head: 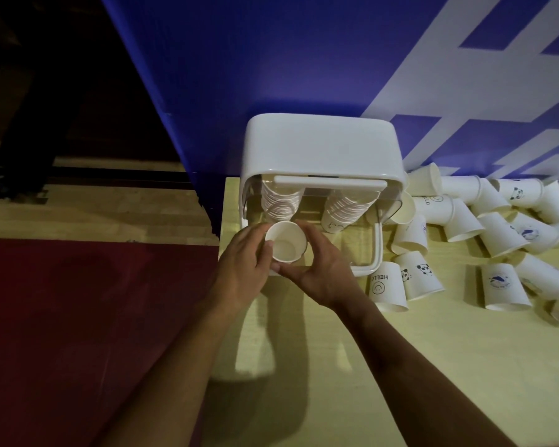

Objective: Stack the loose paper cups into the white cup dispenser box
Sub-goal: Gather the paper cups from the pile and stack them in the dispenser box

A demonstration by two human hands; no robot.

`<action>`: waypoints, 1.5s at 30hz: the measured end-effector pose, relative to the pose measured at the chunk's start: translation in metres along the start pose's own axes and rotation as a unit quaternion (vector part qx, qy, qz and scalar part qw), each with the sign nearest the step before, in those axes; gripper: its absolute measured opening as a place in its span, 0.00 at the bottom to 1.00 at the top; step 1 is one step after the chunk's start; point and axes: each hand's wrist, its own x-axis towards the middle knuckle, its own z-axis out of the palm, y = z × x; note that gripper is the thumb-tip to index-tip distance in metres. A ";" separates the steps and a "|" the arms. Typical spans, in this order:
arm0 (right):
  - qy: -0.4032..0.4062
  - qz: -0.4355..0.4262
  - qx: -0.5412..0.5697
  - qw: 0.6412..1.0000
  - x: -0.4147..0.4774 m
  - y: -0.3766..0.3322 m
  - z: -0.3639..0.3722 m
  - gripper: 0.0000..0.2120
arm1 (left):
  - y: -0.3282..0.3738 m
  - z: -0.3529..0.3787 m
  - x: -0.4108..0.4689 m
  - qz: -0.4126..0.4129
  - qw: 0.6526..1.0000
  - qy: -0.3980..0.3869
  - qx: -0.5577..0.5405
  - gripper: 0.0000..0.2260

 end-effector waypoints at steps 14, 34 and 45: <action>-0.024 0.044 -0.009 0.999 0.001 -0.003 0.004 0.40 | -0.003 0.003 0.002 -0.001 1.000 0.009 0.020 0.20; 0.195 0.217 -0.036 0.956 -0.143 0.107 -0.292 0.29 | 0.235 0.153 0.017 0.267 0.962 -0.062 0.008 0.22; 0.181 0.232 -0.027 0.955 -0.179 0.279 -0.443 0.26 | 0.306 0.344 0.122 0.350 0.824 -0.226 0.385 0.34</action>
